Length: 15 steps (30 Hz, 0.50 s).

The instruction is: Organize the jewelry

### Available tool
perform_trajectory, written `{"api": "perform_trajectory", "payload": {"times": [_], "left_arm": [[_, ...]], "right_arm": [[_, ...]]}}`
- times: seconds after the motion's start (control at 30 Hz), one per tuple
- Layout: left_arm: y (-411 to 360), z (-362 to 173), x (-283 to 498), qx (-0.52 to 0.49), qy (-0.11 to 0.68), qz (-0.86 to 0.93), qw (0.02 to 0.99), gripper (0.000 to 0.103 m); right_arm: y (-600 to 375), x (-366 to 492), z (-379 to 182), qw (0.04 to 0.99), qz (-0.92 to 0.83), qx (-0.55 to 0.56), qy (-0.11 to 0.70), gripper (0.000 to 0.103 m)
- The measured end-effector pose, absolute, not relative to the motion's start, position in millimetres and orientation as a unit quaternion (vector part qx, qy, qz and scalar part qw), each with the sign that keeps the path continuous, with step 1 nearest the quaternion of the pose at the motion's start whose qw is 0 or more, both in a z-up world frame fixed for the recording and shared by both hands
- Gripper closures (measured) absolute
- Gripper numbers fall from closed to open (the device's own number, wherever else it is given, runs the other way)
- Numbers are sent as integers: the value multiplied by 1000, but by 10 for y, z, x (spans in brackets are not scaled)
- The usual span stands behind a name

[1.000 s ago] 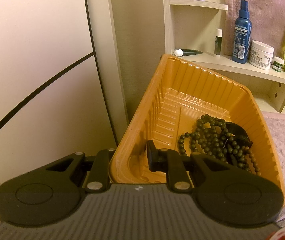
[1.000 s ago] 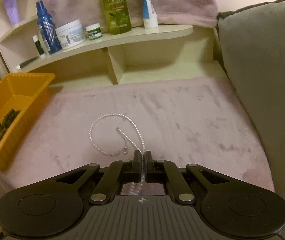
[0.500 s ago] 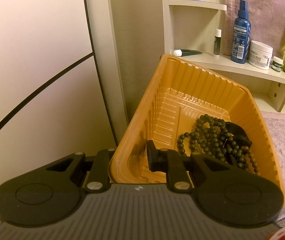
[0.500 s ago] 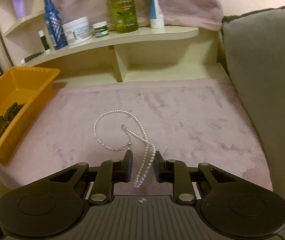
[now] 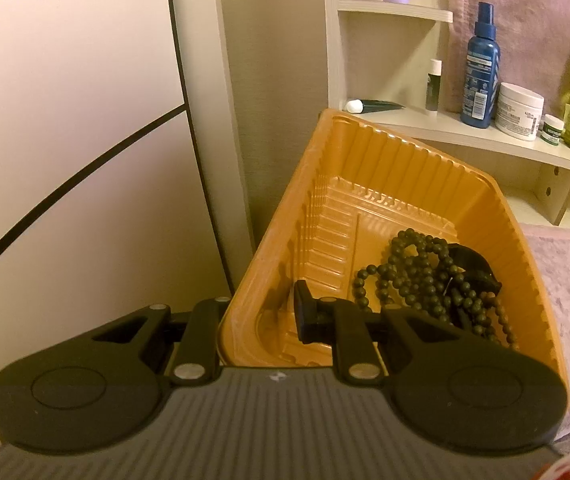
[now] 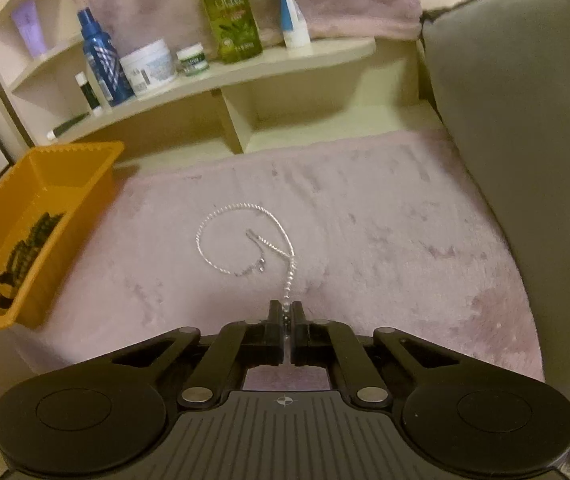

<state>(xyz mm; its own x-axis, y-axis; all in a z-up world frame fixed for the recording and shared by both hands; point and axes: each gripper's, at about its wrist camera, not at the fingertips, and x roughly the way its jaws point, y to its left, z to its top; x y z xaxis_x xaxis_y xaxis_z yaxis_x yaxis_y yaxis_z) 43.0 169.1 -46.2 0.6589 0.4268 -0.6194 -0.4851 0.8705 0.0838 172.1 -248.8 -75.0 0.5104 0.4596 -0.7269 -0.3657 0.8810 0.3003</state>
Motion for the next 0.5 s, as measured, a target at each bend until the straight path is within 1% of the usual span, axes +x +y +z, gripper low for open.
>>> {"api": "perform_trajectory", "payload": {"times": [0.2, 0.5], "left_arm": [[1689, -462, 431, -47, 326, 251, 910, 87], [1684, -449, 435, -46, 328, 249, 910, 87]], "right_arm": [[-2418, 1716, -464, 877, 257, 29, 404, 100], [-2289, 1692, 135, 892, 293, 13, 345, 100]]}}
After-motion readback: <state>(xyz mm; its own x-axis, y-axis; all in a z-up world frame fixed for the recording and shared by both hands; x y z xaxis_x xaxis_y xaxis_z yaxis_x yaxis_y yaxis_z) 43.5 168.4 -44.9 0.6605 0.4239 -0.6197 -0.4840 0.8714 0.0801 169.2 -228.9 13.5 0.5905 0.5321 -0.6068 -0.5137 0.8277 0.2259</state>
